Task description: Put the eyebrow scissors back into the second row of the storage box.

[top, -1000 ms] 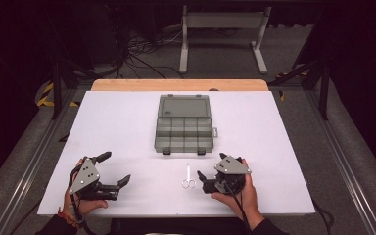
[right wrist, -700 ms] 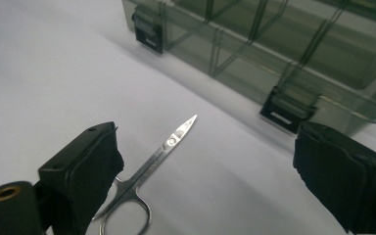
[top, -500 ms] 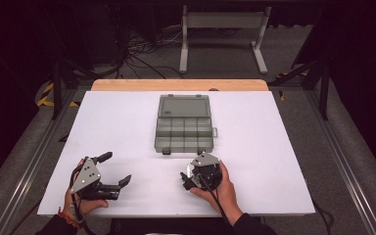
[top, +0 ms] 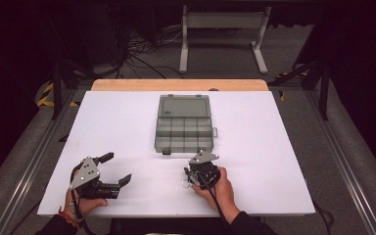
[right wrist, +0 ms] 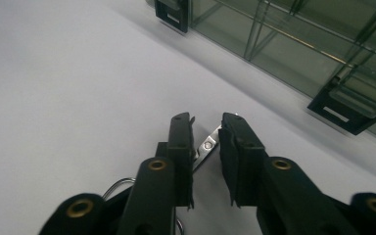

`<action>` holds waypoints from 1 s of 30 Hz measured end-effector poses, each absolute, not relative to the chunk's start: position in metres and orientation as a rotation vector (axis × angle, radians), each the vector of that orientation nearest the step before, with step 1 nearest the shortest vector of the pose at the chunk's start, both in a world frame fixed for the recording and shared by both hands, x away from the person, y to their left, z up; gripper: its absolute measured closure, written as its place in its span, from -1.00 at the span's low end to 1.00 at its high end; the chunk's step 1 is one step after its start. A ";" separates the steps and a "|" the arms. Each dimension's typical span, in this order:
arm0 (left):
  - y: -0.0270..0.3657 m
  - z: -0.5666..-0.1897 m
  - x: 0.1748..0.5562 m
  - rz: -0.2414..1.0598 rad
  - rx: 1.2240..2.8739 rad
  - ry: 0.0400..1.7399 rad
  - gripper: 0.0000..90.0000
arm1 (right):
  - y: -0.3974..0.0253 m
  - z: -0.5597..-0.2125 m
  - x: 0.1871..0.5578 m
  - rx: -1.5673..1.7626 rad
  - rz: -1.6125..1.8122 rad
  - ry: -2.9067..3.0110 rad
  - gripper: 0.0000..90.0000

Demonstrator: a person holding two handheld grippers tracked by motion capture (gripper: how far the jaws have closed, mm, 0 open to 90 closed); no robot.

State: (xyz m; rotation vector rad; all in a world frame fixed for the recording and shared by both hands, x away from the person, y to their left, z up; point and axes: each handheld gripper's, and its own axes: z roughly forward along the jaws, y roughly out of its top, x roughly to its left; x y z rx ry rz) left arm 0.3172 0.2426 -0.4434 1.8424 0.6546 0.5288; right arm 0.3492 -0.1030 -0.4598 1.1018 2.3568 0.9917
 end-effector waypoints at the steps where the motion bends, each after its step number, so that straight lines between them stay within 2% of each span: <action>1: 0.244 -0.444 0.318 0.520 1.835 0.659 -0.85 | -0.103 -0.460 0.349 1.086 0.984 2.361 0.74; 4: 0.245 -0.444 0.318 0.518 1.827 0.668 -0.84 | -0.103 -0.460 0.349 1.090 0.992 2.355 0.89; 6: 0.245 -0.444 0.319 0.514 1.828 0.667 -0.84 | -0.105 -0.461 0.350 1.101 1.019 2.359 0.91; 22: 0.245 -0.445 0.320 0.525 1.854 0.661 -0.82 | -0.115 -0.460 0.349 1.065 1.083 2.377 0.92; 30: 0.245 -0.445 0.320 0.537 1.856 0.649 -0.83 | -0.126 -0.444 0.343 1.003 1.172 2.306 0.92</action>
